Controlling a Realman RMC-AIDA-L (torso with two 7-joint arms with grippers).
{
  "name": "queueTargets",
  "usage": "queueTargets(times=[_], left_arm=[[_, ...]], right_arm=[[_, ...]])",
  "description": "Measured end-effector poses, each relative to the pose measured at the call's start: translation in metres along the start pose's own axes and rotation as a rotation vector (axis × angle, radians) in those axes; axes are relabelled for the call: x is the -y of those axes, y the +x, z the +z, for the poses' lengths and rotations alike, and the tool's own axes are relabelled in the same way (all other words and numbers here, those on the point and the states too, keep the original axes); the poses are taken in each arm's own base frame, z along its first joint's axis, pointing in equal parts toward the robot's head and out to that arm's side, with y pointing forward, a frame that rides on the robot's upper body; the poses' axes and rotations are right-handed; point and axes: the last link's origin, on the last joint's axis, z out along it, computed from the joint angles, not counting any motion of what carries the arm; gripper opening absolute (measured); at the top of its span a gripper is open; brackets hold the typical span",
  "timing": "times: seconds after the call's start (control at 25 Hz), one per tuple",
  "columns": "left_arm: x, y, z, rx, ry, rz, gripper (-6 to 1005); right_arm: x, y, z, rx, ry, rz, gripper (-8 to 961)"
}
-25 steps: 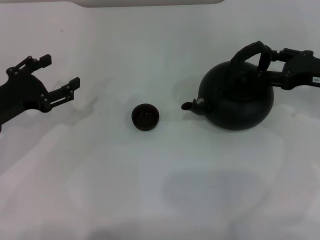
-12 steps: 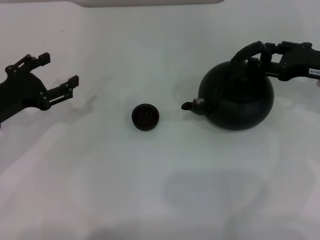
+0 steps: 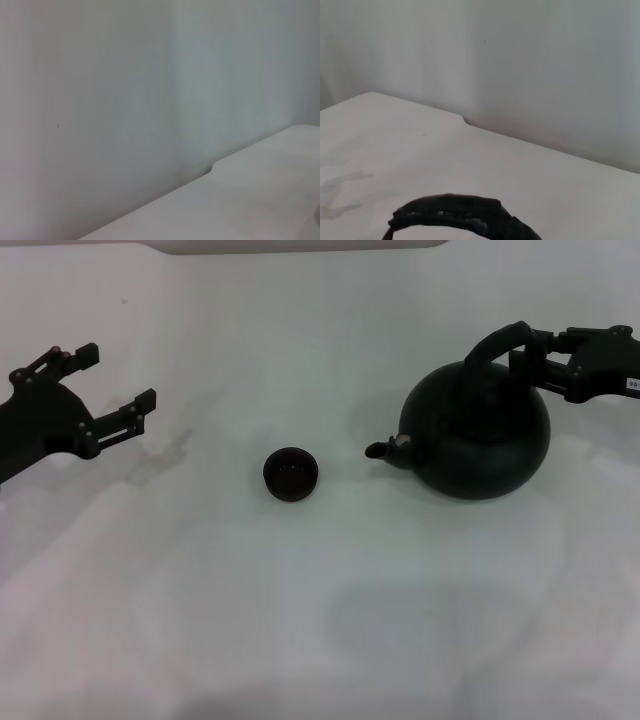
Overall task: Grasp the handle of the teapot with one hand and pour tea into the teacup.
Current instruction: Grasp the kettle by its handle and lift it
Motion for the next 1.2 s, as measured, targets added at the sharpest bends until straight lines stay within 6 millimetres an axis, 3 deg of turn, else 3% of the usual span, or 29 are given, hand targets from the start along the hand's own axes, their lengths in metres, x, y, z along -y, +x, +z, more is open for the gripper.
queueTargets(times=[0.52,1.04,1.2], left_arm=[[0.002,0.0008,0.0027,0.004,0.007,0.003,877],[0.0004,-0.0001,0.0071,0.006,-0.003,-0.005,878],[0.0005,-0.0002,0.0075,0.006,-0.004,-0.006,878]], right_arm=[[0.0024,0.005,-0.0061,-0.004,0.027,-0.017,417],[0.0041,0.0037,0.0002,-0.006,0.043,-0.038,142],[0.0028,-0.0005,0.0024,0.029,0.046,-0.019,141]])
